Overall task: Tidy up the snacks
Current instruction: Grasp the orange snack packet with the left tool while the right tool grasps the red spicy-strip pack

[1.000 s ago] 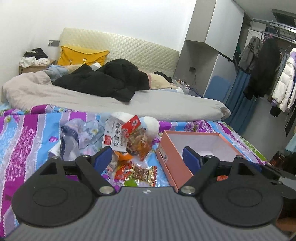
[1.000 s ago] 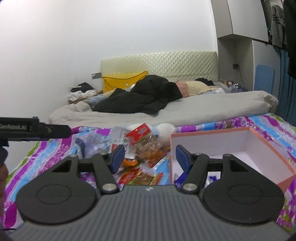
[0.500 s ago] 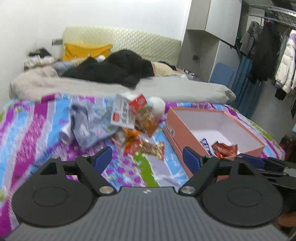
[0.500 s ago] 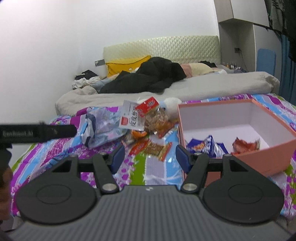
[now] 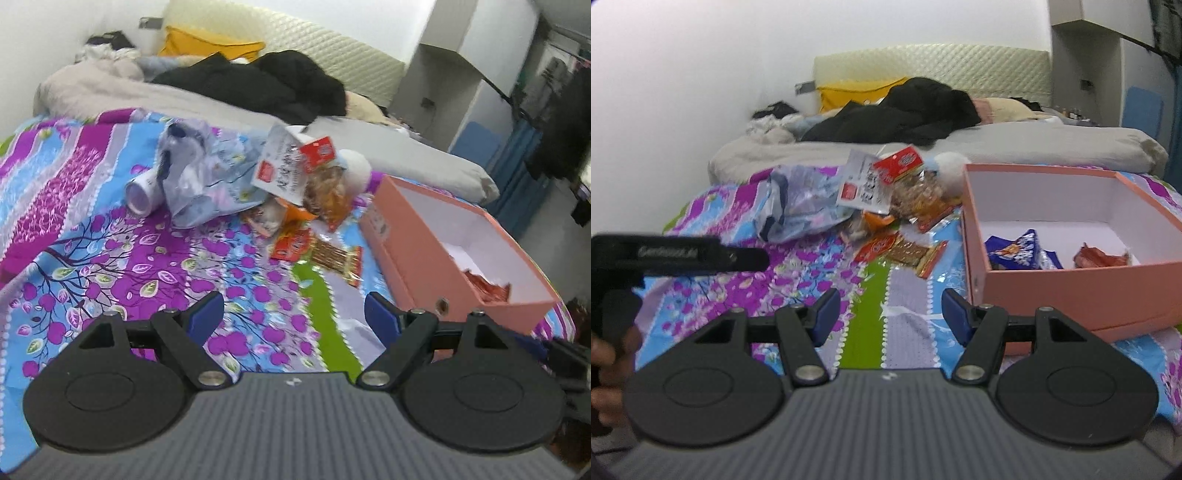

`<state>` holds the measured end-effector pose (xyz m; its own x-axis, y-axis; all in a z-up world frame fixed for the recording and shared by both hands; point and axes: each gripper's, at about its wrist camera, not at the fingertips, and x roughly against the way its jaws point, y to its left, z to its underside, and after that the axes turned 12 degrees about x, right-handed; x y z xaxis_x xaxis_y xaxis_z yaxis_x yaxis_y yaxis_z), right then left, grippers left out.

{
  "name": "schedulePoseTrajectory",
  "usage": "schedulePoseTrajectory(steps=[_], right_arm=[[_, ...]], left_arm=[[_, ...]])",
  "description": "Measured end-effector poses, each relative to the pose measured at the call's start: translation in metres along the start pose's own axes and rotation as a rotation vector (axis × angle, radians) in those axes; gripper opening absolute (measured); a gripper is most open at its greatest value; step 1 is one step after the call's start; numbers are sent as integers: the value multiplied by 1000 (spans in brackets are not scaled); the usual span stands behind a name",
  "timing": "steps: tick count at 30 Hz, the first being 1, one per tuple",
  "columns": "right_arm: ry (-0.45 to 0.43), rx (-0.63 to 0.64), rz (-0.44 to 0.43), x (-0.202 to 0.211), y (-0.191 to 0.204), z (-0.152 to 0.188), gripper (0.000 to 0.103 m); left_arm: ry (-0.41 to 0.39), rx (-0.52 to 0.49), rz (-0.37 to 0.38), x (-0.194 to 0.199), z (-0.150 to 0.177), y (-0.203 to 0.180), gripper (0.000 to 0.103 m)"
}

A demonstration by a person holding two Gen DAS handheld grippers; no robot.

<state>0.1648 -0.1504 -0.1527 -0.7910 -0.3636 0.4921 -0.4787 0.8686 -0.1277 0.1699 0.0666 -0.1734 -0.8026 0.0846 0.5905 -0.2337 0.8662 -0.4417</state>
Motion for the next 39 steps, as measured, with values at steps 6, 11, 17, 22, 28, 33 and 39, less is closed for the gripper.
schedulePoseTrajectory(steps=[6, 11, 17, 22, 28, 33, 39], right_arm=[[38, 72, -27, -34, 13, -10, 63], [71, 134, -28, -69, 21, -22, 63], [133, 167, -14, -121, 18, -26, 63], [167, 182, 13, -167, 13, -26, 85], [177, 231, 24, -215, 8, -33, 86], [162, 310, 26, -246, 10, -35, 86], [159, 292, 30, -272, -3, -35, 103]], left_arm=[[31, 75, 7, -47, -20, 18, 86], [68, 133, 27, -92, -41, 31, 86], [115, 197, 56, -144, -59, 46, 85], [141, 243, 80, -184, -71, 57, 85], [166, 260, 107, -226, -82, 55, 85], [185, 266, 135, -256, -87, 54, 85], [183, 271, 174, -277, -92, 54, 82]])
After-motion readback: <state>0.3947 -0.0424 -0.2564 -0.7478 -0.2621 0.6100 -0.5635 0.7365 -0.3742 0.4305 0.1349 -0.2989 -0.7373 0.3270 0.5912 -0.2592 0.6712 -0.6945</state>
